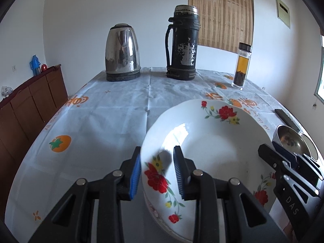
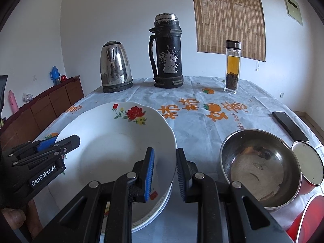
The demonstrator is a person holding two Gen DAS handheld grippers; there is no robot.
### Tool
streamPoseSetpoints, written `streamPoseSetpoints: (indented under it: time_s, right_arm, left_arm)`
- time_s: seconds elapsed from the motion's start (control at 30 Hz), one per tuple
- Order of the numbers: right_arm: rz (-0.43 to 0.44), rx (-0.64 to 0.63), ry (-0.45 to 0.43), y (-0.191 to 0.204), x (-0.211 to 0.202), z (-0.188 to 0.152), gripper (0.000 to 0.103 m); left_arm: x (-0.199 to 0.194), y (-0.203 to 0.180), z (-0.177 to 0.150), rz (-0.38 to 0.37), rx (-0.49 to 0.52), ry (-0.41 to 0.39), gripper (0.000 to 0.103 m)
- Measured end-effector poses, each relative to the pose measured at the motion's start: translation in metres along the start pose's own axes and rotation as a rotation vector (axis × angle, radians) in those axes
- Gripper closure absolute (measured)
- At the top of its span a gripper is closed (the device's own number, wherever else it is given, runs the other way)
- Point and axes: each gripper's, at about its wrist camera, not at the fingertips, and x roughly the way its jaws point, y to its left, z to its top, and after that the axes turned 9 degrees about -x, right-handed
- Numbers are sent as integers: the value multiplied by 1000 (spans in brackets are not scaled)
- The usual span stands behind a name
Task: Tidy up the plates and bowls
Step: 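Lower the red-floral plate with the right gripper onto the plate stack, then open the right gripper and release the red-floral plate rim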
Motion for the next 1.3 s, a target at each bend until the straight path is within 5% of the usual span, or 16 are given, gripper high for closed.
streamPoseSetpoints:
  time_s: [1.3]
  right_arm:
    - [-11,-27,94,3,19,2,78]
  left_arm:
    - [19,2,-8,32,35,101,75]
